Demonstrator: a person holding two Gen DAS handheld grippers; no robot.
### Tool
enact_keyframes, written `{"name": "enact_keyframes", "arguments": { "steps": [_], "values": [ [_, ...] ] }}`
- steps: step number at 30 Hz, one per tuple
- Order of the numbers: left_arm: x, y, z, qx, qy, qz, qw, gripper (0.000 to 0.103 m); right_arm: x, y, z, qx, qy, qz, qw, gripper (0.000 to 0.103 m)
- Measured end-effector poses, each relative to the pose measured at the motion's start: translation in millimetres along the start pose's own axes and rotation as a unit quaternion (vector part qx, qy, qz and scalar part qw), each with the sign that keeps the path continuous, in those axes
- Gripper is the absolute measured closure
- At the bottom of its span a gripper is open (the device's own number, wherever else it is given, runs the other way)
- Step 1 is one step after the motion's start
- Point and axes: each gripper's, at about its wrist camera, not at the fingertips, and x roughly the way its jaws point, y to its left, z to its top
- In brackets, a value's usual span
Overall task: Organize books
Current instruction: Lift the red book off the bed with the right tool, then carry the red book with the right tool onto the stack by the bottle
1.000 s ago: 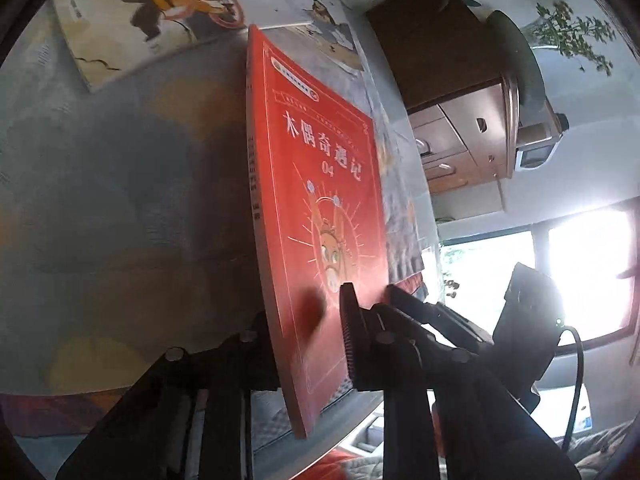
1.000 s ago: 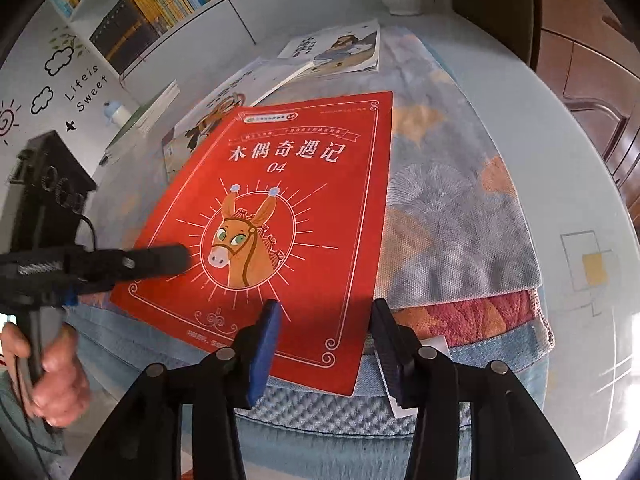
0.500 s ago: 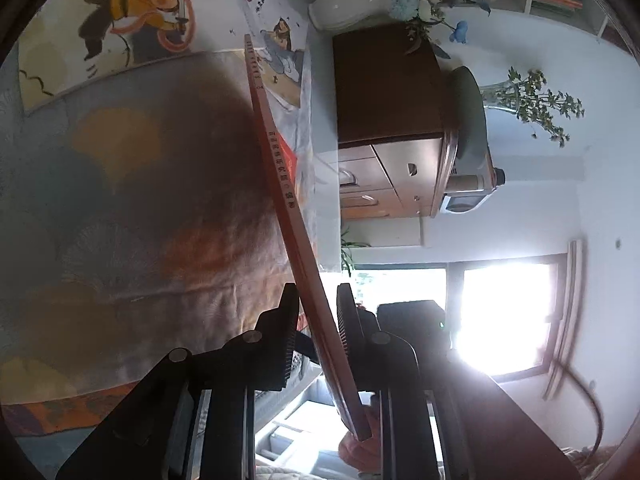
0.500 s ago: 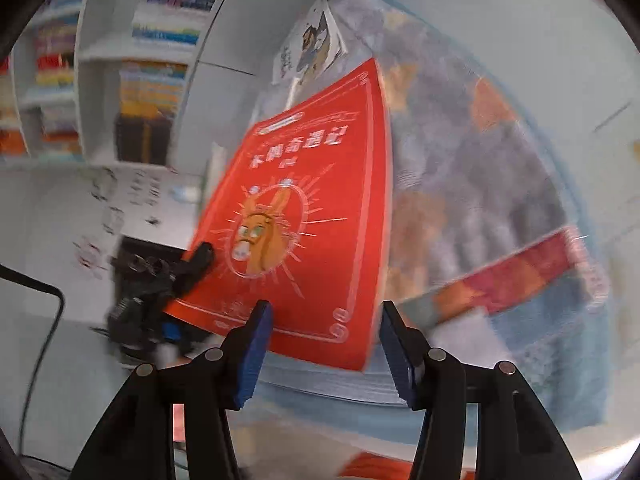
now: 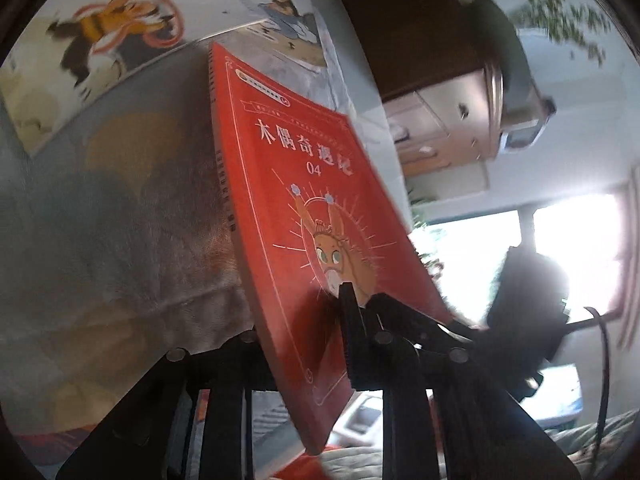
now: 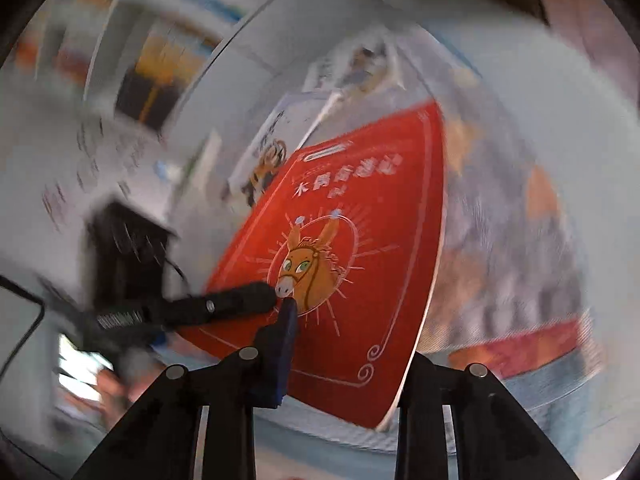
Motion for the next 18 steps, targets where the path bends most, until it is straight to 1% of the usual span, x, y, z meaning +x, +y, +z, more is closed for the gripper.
{"name": "enact_keyframes", "arguments": {
  "steps": [2,3,4,5,7,8,10,13,15,18],
  "values": [
    [1.5,-4.2,1.5,0.016,0.007,0.013,0.9998,0.077,0.3,24.3,-1.2,-0.072,0.001,-0.052,0.996,0.075],
    [-0.5,-5.6,2.8,0.024,0.008,0.014,0.9996,0.077,0.6,33.5,-2.0,-0.097,0.002,-0.068,0.993,0.075],
    [-3.4,-4.4,4.0,0.027,0.009,0.009,0.9996,0.077,0.3,37.9,-2.9,-0.112,0.004,-0.076,0.991,0.075],
    [-7.1,-1.9,5.3,0.03,0.011,0.002,0.9995,0.077,-0.6,41.4,-3.8,-0.12,0.005,-0.077,0.99,0.075],
    [-14.4,-2.4,7.7,0.043,0.01,-0.002,0.999,0.077,-4.2,44.0,-3.2,-0.115,0.003,-0.067,0.991,0.075],
    [-18.8,-5.6,9.5,0.054,0.008,0.001,0.9985,0.077,-6.1,47.6,-0.8,-0.113,-0.001,-0.063,0.992,0.075],
    [-30.7,-12.4,14.7,0.074,0.001,0.009,0.9972,0.077,-10.8,53.2,-0.4,-0.125,-0.009,-0.069,0.99,0.075],
    [-51.2,-15.8,21.7,0.083,-0.012,0.002,0.9965,0.077,-15.8,77.2,5.5,-0.158,-0.024,-0.087,0.983,0.075],
    [-71.1,-13.4,27.6,0.087,-0.026,-0.005,0.9959,0.077,-18.4,94.8,13.4,-0.169,-0.034,-0.089,0.981,0.075],
    [-102.9,-9.8,37.6,0.095,-0.051,-0.007,0.9942,0.077,-15.7,125.3,27.6,-0.196,-0.049,-0.095,0.975,0.075]
  ]
}}
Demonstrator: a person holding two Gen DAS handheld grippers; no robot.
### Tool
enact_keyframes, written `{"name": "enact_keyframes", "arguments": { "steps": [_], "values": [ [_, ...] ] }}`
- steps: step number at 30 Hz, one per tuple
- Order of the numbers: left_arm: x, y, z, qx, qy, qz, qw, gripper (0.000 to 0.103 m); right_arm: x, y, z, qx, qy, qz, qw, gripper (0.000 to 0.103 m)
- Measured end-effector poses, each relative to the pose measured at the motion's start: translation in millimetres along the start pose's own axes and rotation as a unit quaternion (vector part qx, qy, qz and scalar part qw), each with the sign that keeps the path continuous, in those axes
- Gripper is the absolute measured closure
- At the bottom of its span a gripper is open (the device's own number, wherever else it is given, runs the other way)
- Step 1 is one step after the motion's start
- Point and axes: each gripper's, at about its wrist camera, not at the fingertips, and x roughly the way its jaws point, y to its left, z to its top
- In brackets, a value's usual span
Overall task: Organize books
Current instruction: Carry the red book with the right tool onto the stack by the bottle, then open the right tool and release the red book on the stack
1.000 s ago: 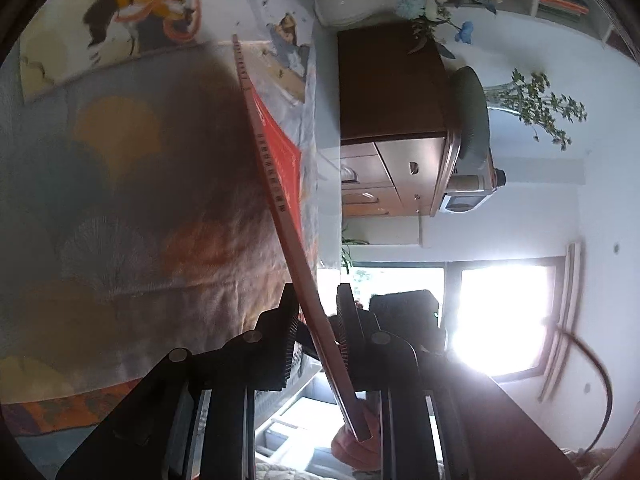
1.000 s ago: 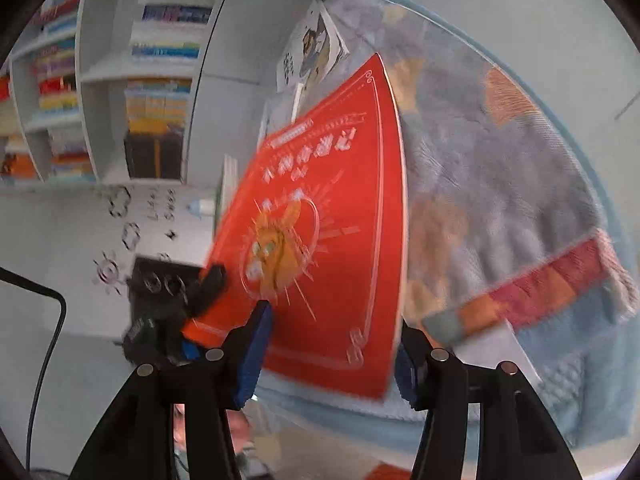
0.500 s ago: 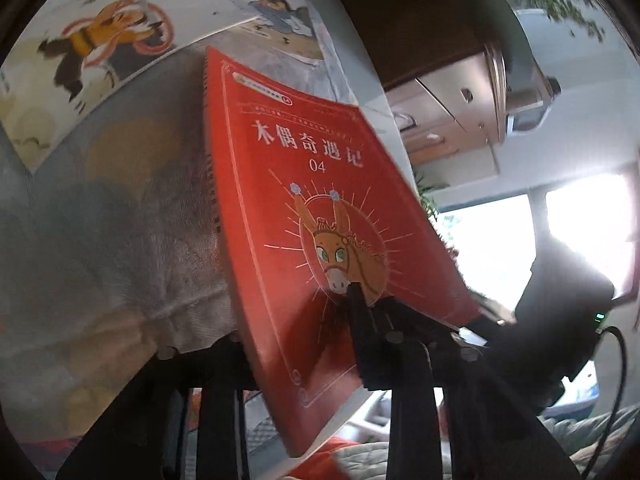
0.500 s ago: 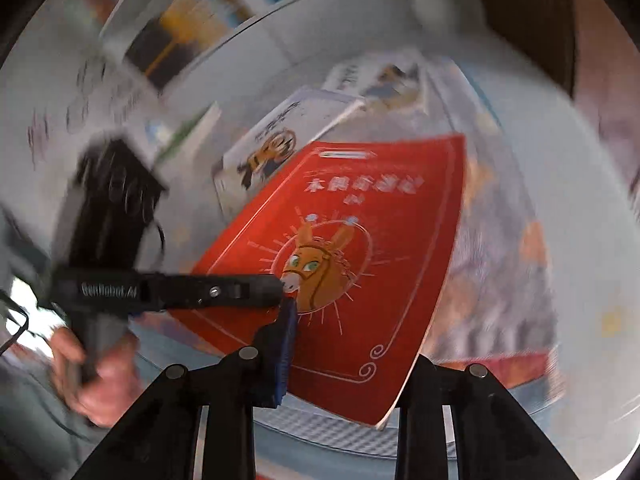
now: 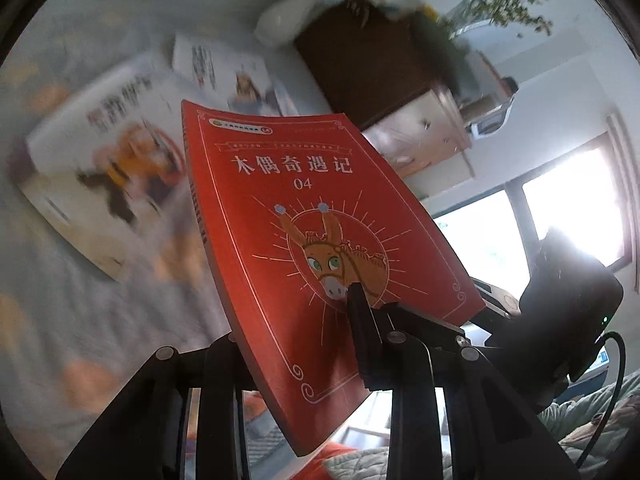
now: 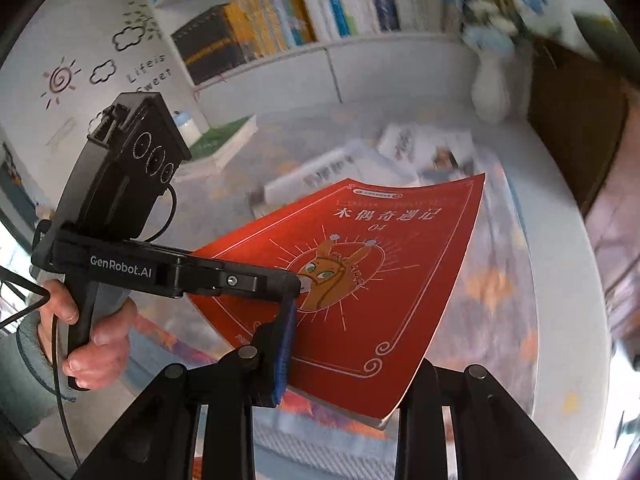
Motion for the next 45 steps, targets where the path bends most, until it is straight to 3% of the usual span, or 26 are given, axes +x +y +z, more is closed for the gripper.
{"name": "enact_keyframes", "arguments": {
  "steps": [7,11,18,22,30,36,45],
  "values": [
    [-80.6,43.2,29.1,-0.007,-0.06,0.012,0.9981,0.077,21.3,58.6,63.3,-0.037,-0.037,0.014,0.999,0.075],
    [-133.8,78.7,42.3,-0.012,-0.097,0.041,0.9944,0.077,48.2,97.6,97.4,-0.058,-0.049,0.036,0.996,0.075],
    [-215.3,151.3,69.1,-0.036,-0.15,0.092,0.9838,0.077,122.5,179.6,167.0,-0.098,-0.058,0.085,0.99,0.075],
    [-249.1,202.4,86.4,-0.055,-0.17,0.103,0.9784,0.077,170.4,217.8,203.2,-0.112,-0.053,0.105,0.987,0.075],
    [-270.8,299.1,117.2,-0.094,-0.186,0.111,0.9717,0.077,280.3,249.7,269.2,-0.079,-0.007,0.157,0.984,0.073],
    [-266.0,356.5,132.0,-0.123,-0.184,0.114,0.9685,0.077,350.1,253.0,290.6,-0.062,0.021,0.17,0.983,0.073],
    [-255.4,388.0,137.8,-0.145,-0.185,0.101,0.9667,0.077,401.1,246.3,302.0,-0.03,0.037,0.174,0.984,0.073]
  ]
}}
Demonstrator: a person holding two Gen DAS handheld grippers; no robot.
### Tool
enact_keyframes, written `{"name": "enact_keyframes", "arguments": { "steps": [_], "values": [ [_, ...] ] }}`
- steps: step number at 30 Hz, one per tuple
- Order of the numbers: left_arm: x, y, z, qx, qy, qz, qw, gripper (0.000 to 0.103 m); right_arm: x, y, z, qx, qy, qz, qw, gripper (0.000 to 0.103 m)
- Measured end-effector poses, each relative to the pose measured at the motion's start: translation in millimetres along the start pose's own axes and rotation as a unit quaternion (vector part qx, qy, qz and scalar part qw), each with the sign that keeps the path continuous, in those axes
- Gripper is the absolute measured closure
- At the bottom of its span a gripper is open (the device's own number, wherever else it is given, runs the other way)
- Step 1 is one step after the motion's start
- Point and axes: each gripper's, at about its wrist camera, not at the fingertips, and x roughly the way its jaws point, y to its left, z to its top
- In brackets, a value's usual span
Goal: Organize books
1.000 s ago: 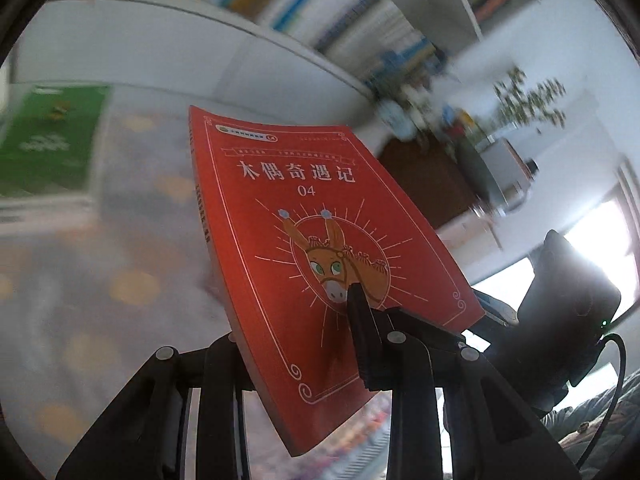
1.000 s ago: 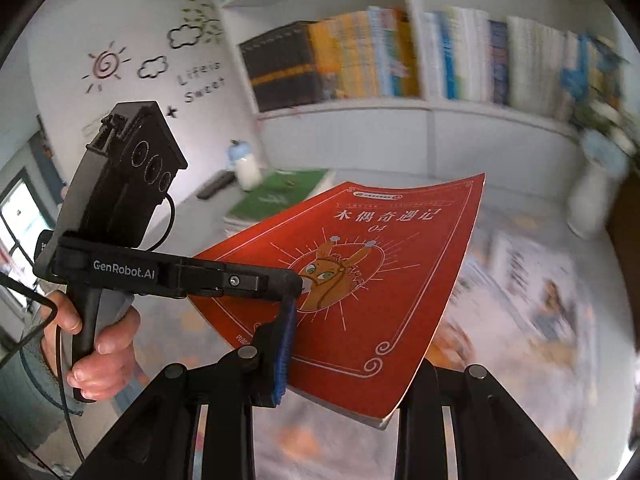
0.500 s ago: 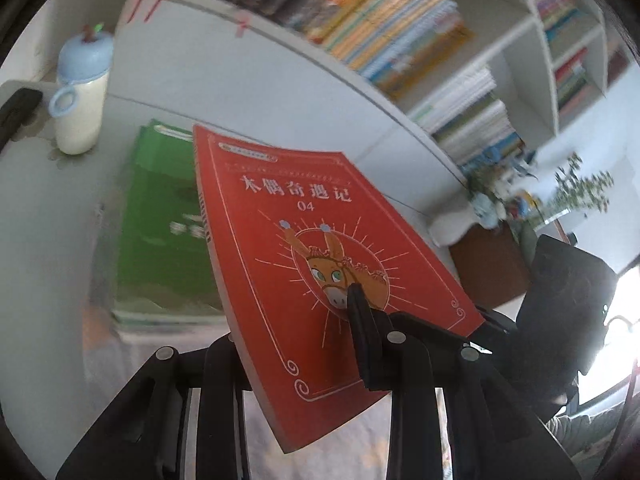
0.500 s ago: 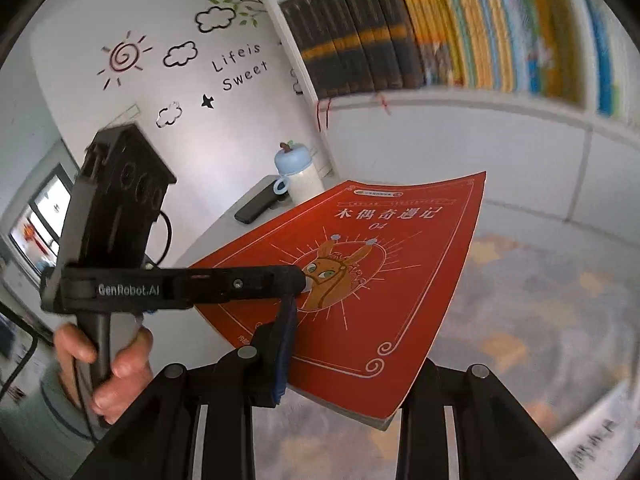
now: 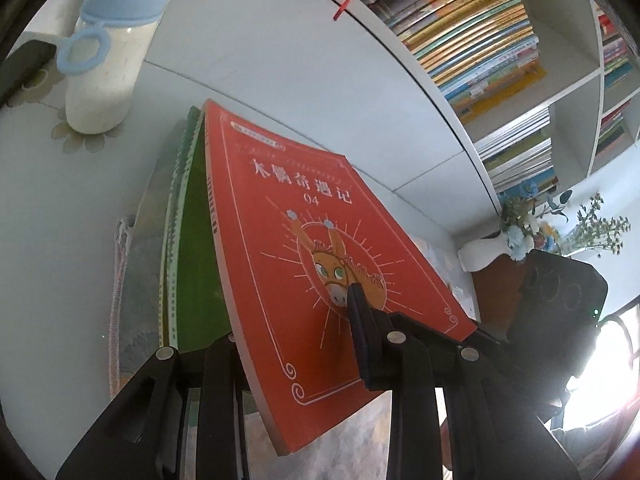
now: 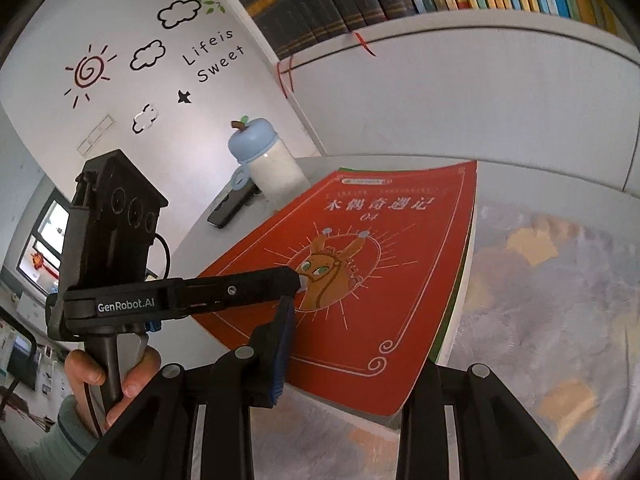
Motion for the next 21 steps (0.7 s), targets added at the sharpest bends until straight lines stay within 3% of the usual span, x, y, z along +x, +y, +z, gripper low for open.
{"name": "enact_keyframes", "arguments": {
  "steps": [4,7,12,14,17,21],
  "values": [
    [0.6,11.7,-4.8,-0.008,0.006,0.02,0.9997,0.075,10.4,-2.3,-5.0,0.006,0.006,0.001,1.0,0.073],
    [-4.5,20.9,-6.4,-0.024,0.005,0.014,0.9996,0.075,19.7,-4.9,-11.8,0.017,0.015,-0.001,1.0,0.073],
    [-27.9,30.8,-7.4,-0.032,-0.022,0.055,0.9977,0.073,28.2,-7.2,-19.3,0.042,0.012,-0.002,0.999,0.073],
    [-38.7,32.9,-10.5,-0.03,-0.034,0.098,0.9941,0.073,28.0,-4.4,-20.7,0.04,0.01,-0.012,0.999,0.072],
    [-54.7,26.9,-19.9,-0.015,-0.04,0.15,0.9878,0.073,28.1,4.1,-23.3,0.023,0.012,-0.029,0.999,0.065],
    [-67.2,6.2,-35.1,-0.001,-0.03,0.154,0.9876,0.073,21.3,13.6,-28.1,0.01,0.033,-0.038,0.999,0.052]
  ]
}}
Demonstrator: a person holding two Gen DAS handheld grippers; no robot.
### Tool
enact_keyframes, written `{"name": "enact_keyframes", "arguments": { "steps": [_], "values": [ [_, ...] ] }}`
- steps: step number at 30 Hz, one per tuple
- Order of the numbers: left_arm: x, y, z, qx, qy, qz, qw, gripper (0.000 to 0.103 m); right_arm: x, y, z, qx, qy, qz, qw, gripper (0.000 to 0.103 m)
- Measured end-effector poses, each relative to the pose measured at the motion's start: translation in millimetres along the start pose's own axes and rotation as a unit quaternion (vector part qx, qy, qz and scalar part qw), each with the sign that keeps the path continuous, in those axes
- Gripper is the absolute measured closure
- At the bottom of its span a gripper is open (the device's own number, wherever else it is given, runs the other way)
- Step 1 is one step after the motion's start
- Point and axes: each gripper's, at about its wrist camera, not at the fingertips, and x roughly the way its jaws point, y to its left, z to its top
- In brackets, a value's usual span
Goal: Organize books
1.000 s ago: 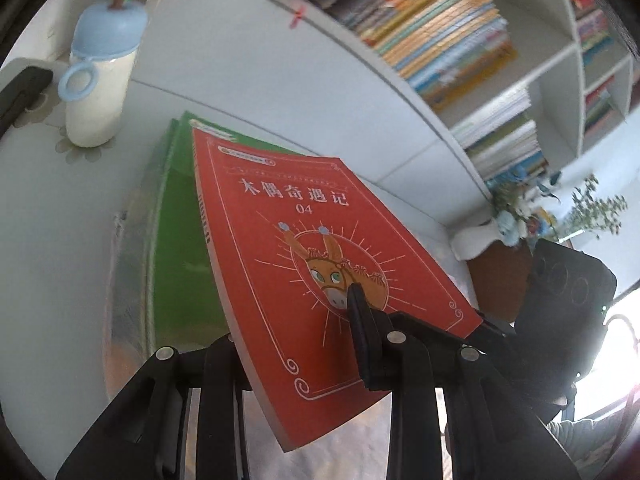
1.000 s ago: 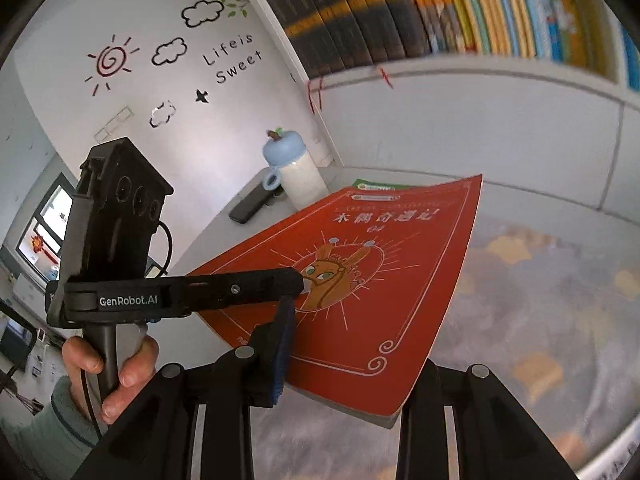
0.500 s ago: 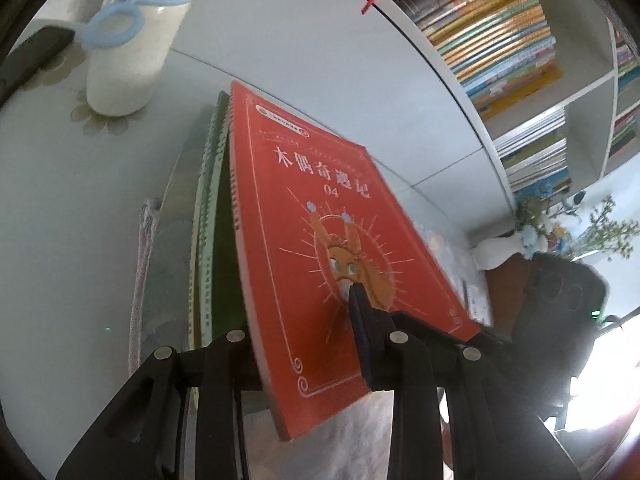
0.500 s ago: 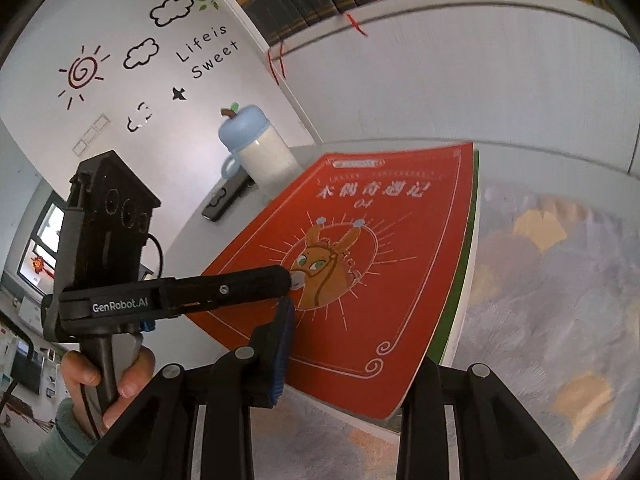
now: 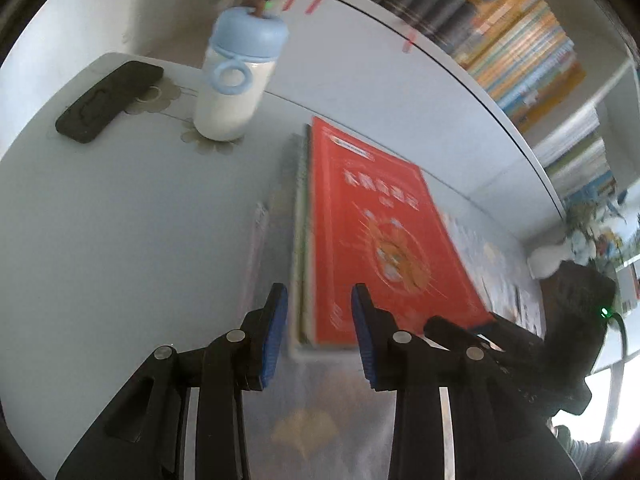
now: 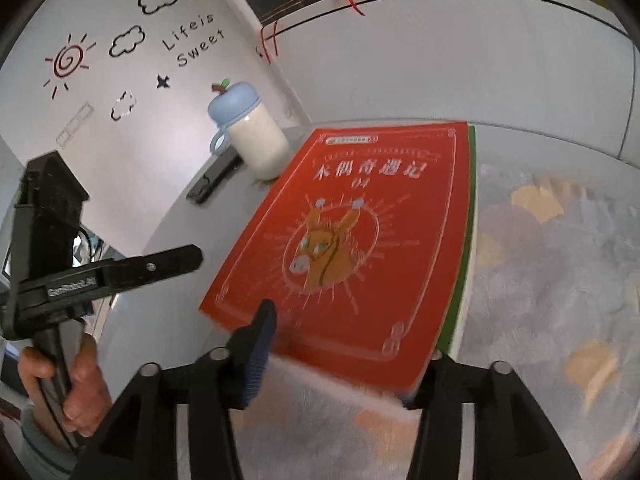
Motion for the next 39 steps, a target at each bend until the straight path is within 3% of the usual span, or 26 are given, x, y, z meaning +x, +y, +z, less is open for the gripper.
{"name": "enact_keyframes", "arguments": {
  "steps": [4,7,11,15,17,18,20,22,26,29,30,34,36,39],
  "values": [
    [-3.7,-36.6,-25.5,0.029,0.03,-0.027,0.9988,0.073,-38.6,-17.3,-31.3,0.022,0.02,-0.001,1.0,0.052],
    [8.4,-76.2,-50.1,0.06,0.064,-0.054,0.9947,0.073,-89.3,-40.1,-69.0,0.053,0.005,-0.013,0.999,0.052],
    [32.6,-141.5,-86.1,0.111,0.106,-0.076,0.9852,0.073,-155.5,-78.5,-124.8,0.108,-0.011,-0.059,0.992,0.05],
    [56.9,-215.1,-119.3,0.165,0.148,-0.106,0.9694,0.073,-210.1,-122.6,-177.6,0.17,-0.016,-0.102,0.98,0.05],
    [67.5,-246.8,-127.0,0.202,0.15,-0.089,0.9639,0.073,-232.5,-143.8,-200.7,0.192,-0.017,-0.114,0.975,0.05],
    [74.6,-264.1,-130.9,0.223,0.14,-0.063,0.9626,0.073,-240.9,-152.7,-208.4,0.199,-0.015,-0.117,0.973,0.05],
    [95.2,-287.6,-130.8,0.235,0.138,-0.044,0.9611,0.073,-251.4,-171.0,-224.2,0.212,-0.006,-0.121,0.97,0.049],
    [114.9,-300.5,-128.4,0.229,0.139,-0.046,0.9625,0.073,-254.9,-189.0,-235.9,0.226,0.008,-0.127,0.966,0.049],
    [153.0,-319.1,-131.5,0.228,0.153,0.006,0.9615,0.073,-259.0,-215.4,-245.4,0.242,0.019,-0.125,0.962,0.049],
    [166.9,-319.1,-146.5,0.21,0.183,0.006,0.9603,0.072,-259.4,-225.5,-244.5,0.246,0.021,-0.109,0.963,0.049],
    [164.5,-319.5,-149.9,0.211,0.177,0.006,0.9613,0.072,-259.5,-227.9,-244.9,0.242,0.023,-0.103,0.964,0.049],
    [149.5,-316.6,-174.3,0.182,0.196,-0.028,0.9631,0.071,-257.6,-224.2,-242.9,0.207,0.019,-0.099,0.973,0.049],
    [137.1,-316.2,-195.7,0.188,0.205,-0.033,0.96,0.071,-261.2,-225.4,-245.5,0.193,0.011,-0.125,0.973,0.05],
    [122.0,-313.0,-227.5,0.172,0.229,-0.068,0.9558,0.071,-273.9,-241.7,-256.2,0.192,0.005,-0.124,0.973,0.059]
  ]
}}
